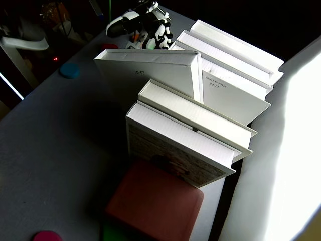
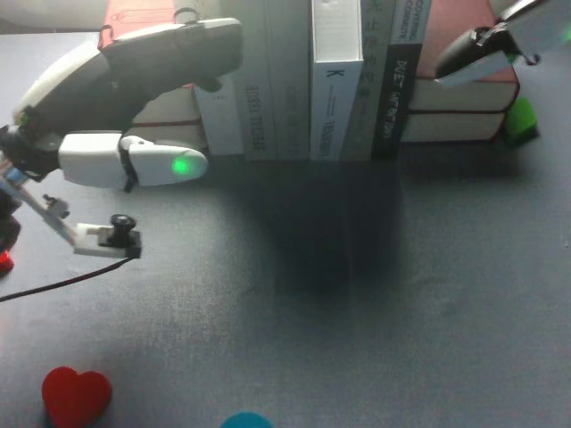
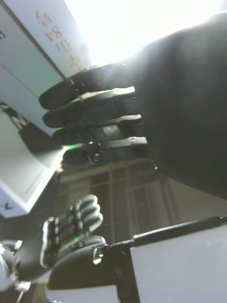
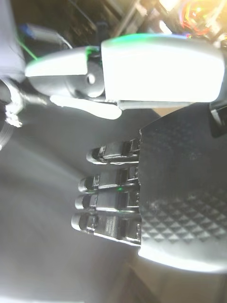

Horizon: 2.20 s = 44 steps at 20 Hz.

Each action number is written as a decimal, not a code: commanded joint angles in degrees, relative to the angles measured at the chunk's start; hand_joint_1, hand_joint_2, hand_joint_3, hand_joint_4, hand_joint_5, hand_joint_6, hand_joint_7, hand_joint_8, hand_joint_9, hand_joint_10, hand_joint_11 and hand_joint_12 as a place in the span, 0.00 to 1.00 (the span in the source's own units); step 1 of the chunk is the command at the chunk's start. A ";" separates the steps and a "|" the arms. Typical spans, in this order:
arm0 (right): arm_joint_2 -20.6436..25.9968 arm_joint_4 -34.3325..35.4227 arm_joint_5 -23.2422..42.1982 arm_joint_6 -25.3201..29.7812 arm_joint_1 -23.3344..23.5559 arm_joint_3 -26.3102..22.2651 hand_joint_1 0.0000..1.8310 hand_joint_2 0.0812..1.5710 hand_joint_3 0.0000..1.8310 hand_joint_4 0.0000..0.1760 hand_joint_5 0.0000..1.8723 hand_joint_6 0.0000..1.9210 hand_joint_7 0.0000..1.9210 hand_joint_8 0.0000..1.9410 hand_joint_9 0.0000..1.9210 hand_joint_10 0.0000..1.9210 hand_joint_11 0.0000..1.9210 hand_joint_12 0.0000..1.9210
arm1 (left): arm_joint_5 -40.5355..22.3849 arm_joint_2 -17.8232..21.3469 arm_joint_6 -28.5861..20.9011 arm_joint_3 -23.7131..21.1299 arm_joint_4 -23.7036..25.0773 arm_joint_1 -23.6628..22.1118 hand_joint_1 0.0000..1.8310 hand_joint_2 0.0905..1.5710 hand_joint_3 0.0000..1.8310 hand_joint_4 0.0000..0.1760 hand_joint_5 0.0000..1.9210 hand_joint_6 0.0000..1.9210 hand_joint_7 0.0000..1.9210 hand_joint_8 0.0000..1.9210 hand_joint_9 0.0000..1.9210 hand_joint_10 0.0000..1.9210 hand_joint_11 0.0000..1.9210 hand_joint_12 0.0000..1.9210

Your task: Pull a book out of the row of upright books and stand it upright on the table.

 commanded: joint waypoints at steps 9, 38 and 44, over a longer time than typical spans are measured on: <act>-5.64 -16.99 -2.97 15.31 3.21 5.72 0.44 0.49 0.00 1.00 0.00 0.00 0.00 0.00 0.00 0.00 0.00 0.00 | -7.75 2.65 -0.59 -2.46 -8.39 3.61 0.69 0.57 0.00 0.00 0.23 0.00 0.21 0.00 0.21 0.01 0.00 0.63; -14.31 -26.48 -0.28 22.84 1.74 10.52 0.65 0.67 0.00 0.00 0.51 0.40 0.36 0.05 0.30 0.15 0.04 0.82 | -10.32 3.12 -0.59 -4.43 -9.91 3.62 0.69 0.57 0.00 0.00 0.40 0.01 0.30 0.01 0.27 0.19 0.03 0.95; -15.98 -22.64 1.66 22.83 1.68 11.98 0.75 0.69 0.00 0.00 0.54 0.42 0.50 0.52 0.47 0.68 0.39 0.79 | -10.78 3.13 -0.59 -4.96 -9.57 3.44 0.69 0.57 0.00 0.00 0.49 0.04 0.41 0.04 0.21 0.59 0.17 0.81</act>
